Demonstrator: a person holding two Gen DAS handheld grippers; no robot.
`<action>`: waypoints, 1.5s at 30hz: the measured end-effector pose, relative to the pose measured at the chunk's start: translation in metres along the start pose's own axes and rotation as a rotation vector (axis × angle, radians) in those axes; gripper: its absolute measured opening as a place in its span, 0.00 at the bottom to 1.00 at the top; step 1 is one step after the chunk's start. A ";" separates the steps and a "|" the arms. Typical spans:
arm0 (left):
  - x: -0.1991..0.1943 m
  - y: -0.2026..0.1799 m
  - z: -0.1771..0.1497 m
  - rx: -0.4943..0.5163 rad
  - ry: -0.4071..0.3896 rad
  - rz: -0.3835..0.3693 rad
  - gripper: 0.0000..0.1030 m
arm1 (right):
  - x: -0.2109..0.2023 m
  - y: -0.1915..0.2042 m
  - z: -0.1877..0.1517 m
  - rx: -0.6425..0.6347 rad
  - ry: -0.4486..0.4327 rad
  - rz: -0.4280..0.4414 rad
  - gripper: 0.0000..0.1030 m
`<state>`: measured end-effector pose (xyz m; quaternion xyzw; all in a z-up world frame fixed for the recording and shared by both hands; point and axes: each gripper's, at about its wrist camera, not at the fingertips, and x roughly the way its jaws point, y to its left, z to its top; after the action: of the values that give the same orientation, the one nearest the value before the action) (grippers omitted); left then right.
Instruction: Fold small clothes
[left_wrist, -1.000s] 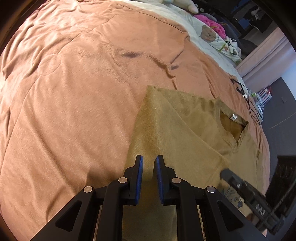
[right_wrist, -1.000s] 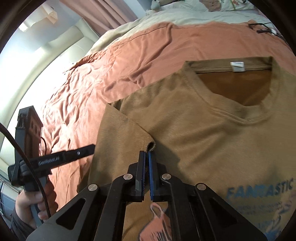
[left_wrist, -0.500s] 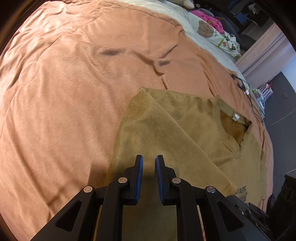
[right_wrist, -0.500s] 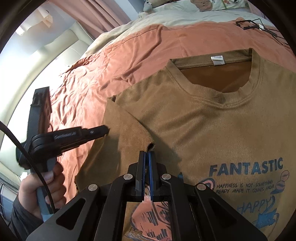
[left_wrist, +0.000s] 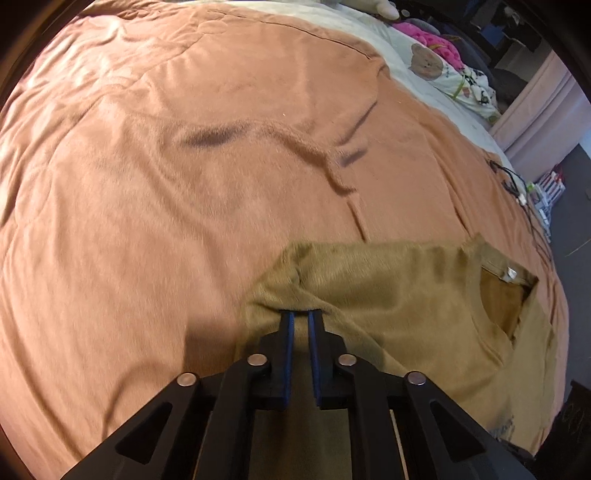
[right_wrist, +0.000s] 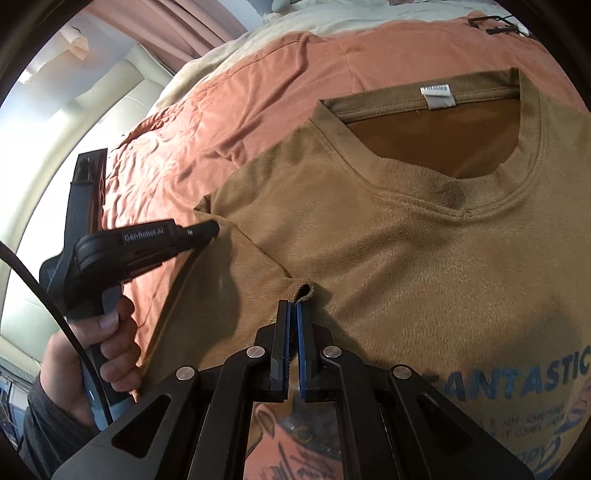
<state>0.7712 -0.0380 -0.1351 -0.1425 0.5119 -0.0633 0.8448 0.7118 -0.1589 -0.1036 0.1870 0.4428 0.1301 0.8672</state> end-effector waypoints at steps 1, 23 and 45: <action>0.000 0.000 0.002 0.004 -0.005 0.010 0.05 | 0.002 -0.001 -0.001 0.005 0.008 -0.005 0.00; -0.078 0.029 -0.064 0.024 0.074 -0.025 0.05 | -0.068 0.003 -0.037 0.001 -0.014 -0.004 0.45; -0.095 0.021 -0.139 0.055 0.190 0.023 0.05 | -0.222 -0.029 -0.093 -0.007 -0.064 -0.021 0.67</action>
<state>0.6032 -0.0184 -0.1215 -0.1068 0.5895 -0.0810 0.7966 0.5102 -0.2525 -0.0072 0.1835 0.4163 0.1163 0.8829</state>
